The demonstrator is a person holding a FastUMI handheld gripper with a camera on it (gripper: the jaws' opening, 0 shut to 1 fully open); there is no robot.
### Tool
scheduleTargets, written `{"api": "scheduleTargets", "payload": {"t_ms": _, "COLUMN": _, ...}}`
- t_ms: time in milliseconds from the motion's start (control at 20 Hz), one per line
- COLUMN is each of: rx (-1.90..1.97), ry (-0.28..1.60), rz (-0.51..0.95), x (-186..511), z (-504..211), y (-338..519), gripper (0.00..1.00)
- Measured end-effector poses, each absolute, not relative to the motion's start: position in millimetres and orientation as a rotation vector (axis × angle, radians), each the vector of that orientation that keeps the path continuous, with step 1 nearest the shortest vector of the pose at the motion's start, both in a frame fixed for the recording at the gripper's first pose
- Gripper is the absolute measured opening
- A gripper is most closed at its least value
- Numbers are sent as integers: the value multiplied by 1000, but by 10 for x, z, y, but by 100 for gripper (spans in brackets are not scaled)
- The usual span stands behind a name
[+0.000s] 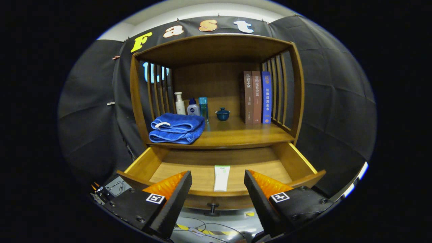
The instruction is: Pull open the drawer, take out the items inside it, and place them on the countertop above the cabinet.
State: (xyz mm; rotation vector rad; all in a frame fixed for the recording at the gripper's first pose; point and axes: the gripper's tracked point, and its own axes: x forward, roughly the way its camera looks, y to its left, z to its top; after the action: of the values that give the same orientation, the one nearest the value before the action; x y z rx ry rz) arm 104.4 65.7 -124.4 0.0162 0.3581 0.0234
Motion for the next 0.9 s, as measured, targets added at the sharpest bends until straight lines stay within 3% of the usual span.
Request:
{"api": "scheduleTargets", "payload": {"t_ms": 500, "rx": 102, "ry": 939, "rz": 45, "x": 1951, "z": -2098, "y": 634, "gripper": 99}}
{"api": "scheduleTargets", "payload": {"t_ms": 900, "rx": 21, "ry": 1165, "rz": -20, "x": 2191, "z": -2765, "y": 543, "gripper": 99}}
